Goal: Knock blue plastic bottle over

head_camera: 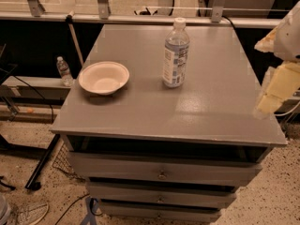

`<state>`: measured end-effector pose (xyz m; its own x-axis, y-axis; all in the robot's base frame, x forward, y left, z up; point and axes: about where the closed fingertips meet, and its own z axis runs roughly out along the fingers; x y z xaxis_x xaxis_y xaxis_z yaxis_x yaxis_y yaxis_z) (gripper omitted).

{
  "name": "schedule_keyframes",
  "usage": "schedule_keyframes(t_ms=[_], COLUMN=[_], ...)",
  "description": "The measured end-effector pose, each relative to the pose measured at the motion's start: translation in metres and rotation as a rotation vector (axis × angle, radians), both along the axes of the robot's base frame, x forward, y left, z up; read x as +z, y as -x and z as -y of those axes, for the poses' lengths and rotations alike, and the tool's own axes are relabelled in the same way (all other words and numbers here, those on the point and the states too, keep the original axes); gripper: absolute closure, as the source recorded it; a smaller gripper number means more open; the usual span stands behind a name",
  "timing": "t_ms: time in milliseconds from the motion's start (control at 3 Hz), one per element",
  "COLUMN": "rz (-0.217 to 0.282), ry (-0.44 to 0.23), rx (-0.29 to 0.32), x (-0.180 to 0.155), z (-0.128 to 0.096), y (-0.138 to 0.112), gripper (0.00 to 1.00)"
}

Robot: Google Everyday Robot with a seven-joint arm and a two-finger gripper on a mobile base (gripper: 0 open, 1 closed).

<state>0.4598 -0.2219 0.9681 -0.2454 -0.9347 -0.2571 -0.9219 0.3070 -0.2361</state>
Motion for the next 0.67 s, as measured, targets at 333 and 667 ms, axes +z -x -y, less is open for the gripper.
schedule_keyframes(t_ms=[333, 667], rz=[0.039, 0.039], ry=[-0.12, -0.12], rx=[-0.063, -0.063], x=[-0.0182, -0.0182], z=[0.0089, 0.0089], y=[-0.0504, -0.0504], gripper=[0.0, 0.0])
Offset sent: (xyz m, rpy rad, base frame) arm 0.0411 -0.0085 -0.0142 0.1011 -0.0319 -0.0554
